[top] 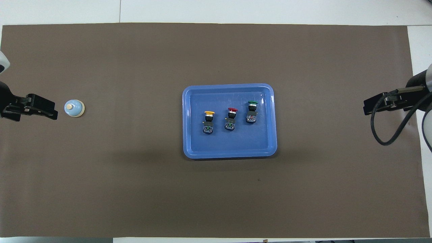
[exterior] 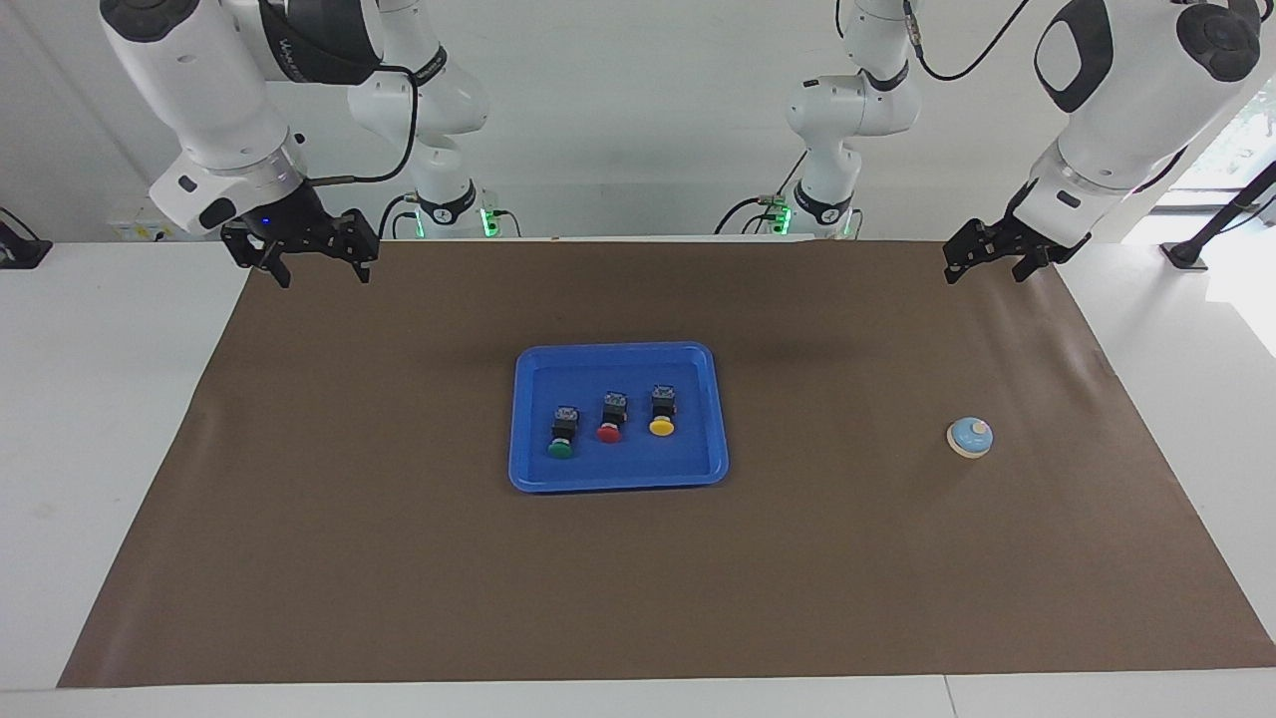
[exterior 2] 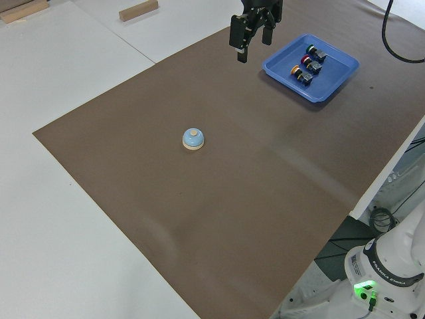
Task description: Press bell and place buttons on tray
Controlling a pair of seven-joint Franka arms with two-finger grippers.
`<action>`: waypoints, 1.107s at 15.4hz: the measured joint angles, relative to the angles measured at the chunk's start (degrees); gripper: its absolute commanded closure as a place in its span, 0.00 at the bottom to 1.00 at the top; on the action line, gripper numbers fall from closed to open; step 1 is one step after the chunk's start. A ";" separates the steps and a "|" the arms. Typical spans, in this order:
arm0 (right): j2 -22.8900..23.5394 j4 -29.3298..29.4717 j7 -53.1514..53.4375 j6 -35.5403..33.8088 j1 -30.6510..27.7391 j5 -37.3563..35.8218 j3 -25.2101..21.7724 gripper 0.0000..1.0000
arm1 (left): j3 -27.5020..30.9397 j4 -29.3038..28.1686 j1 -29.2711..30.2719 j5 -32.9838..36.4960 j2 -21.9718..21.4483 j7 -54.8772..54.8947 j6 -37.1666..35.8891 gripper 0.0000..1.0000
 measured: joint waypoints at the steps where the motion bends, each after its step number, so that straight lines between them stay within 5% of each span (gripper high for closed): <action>1: 0.00 0.00 0.00 0.00 -0.10 0.00 -0.01 0.00 | 0.00 0.00 0.00 0.00 0.00 0.00 0.00 0.00; 15: 0.00 0.00 0.00 0.00 -0.11 0.00 0.00 0.00 | 0.00 0.00 0.00 0.00 0.00 -0.14 0.01 0.05; 17: 0.00 0.00 0.00 0.00 -0.11 0.00 0.00 0.00 | 0.01 -0.05 0.00 0.00 0.00 -0.17 1.63 0.90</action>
